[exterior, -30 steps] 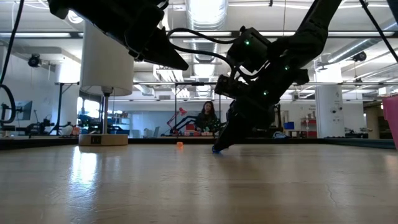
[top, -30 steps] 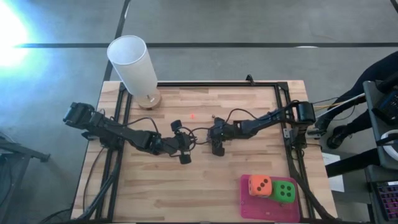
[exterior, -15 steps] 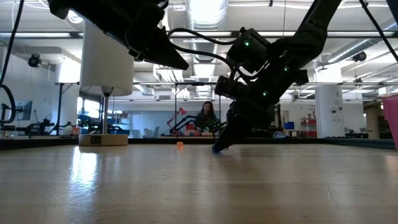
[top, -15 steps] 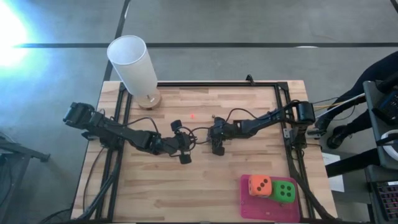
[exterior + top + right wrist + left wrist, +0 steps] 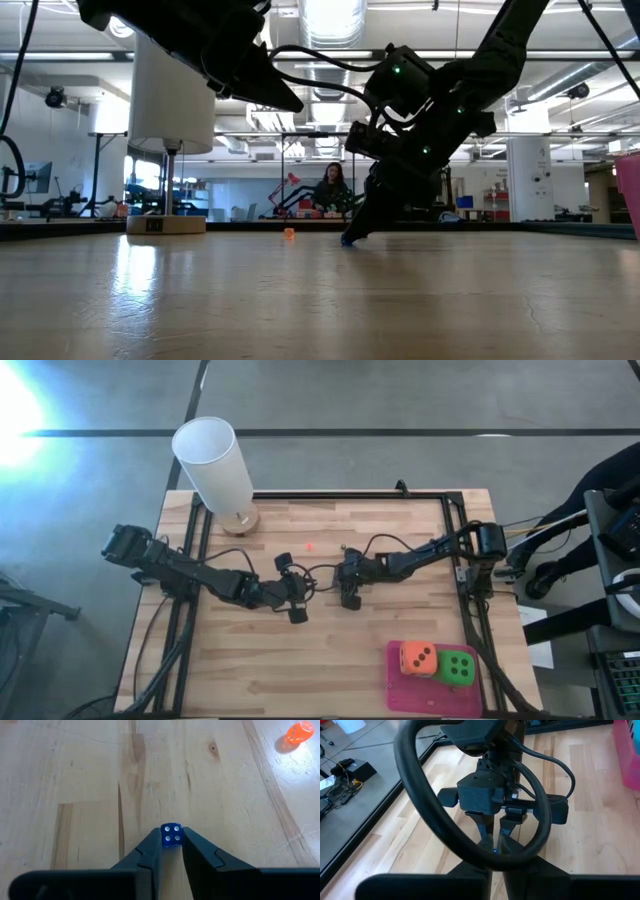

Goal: Pick & Place Dice
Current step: Put the small blue die into the bin

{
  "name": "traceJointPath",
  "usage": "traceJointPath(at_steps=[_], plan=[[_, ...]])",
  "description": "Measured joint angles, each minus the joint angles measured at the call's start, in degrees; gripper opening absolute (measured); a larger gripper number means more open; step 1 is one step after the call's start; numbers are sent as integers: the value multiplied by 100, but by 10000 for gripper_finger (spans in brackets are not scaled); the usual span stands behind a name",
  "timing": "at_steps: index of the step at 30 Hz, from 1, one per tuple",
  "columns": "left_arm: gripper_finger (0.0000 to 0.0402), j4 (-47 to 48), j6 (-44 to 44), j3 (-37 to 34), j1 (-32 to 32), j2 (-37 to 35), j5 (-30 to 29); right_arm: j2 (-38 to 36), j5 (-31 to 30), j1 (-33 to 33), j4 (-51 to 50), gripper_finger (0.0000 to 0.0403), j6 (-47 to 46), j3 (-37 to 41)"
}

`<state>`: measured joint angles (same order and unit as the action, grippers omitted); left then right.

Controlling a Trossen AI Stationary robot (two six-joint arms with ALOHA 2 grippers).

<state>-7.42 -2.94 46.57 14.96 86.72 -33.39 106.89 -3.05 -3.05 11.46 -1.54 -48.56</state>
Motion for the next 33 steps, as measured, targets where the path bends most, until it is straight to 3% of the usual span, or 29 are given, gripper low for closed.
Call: traceJointPath(at_steps=[5,11,21,33], plan=[[35,0,0,0,0,0,0,0,0,2,2,44,10,0],[35,-4,15,0,-2,0,-4,-276,2,41,-295,45,23,7],[36,-15,15,0,-2,0,-4,-1993,-7,487,-1728,45,61,2],[36,-6,13,7,-2,0,-2,-3592,-15,1659,-3009,45,278,4]])
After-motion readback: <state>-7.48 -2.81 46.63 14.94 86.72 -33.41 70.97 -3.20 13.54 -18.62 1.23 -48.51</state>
